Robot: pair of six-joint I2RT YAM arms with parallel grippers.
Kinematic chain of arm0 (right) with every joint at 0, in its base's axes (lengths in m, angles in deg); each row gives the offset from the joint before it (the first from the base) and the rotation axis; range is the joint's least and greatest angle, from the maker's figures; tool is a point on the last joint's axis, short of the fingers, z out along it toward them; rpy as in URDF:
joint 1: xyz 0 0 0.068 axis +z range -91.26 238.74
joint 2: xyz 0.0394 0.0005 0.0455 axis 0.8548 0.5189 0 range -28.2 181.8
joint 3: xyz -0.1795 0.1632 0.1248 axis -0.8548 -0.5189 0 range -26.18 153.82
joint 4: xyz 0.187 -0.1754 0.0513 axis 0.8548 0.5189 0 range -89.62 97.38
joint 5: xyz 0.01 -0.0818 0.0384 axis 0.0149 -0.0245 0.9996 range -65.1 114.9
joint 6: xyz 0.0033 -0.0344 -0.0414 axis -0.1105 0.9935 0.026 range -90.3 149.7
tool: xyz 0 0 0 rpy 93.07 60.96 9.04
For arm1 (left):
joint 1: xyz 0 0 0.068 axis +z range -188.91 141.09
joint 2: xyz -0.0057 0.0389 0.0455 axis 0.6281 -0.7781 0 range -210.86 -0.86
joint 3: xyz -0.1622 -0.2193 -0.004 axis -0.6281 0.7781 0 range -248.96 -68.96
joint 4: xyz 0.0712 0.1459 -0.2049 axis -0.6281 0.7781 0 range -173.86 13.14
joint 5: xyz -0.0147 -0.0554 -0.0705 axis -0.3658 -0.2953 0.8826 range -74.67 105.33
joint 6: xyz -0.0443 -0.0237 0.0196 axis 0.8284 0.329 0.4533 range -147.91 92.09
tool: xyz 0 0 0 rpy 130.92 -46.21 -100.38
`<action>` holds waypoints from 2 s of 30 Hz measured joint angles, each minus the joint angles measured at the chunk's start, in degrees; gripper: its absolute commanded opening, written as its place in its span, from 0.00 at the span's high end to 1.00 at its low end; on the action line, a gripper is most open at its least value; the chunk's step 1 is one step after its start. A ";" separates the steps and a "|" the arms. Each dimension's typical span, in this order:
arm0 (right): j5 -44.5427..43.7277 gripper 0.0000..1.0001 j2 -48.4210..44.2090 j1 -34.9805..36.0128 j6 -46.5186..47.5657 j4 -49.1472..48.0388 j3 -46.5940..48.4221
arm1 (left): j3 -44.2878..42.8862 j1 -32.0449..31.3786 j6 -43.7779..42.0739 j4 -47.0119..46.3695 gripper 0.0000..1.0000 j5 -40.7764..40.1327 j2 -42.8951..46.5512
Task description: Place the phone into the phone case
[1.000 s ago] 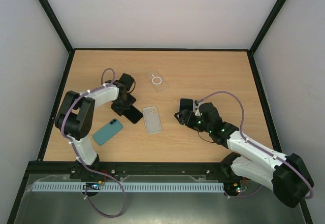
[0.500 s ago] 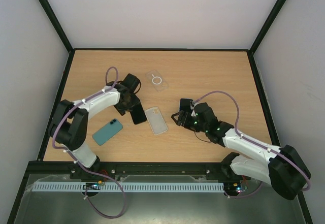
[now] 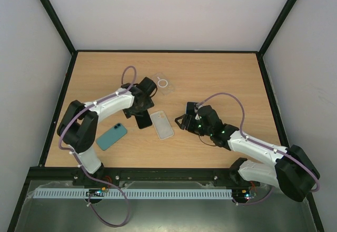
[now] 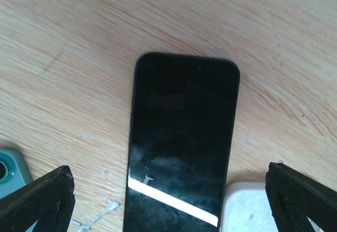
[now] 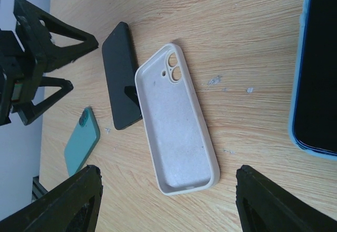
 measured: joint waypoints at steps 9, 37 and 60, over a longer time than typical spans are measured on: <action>-0.44 0.31 -0.07 0.02 0.02 0.00 0.00 | -0.55 -1.88 -1.40 0.46 0.02 -0.37 -3.93; -1.40 0.31 -2.45 0.04 0.04 0.04 -0.13 | 2.80 -0.35 -3.23 -6.93 0.17 1.70 -8.52; -1.75 0.31 -2.54 0.66 -0.22 0.22 -0.13 | 7.15 0.85 -2.86 -3.87 0.41 3.37 -2.29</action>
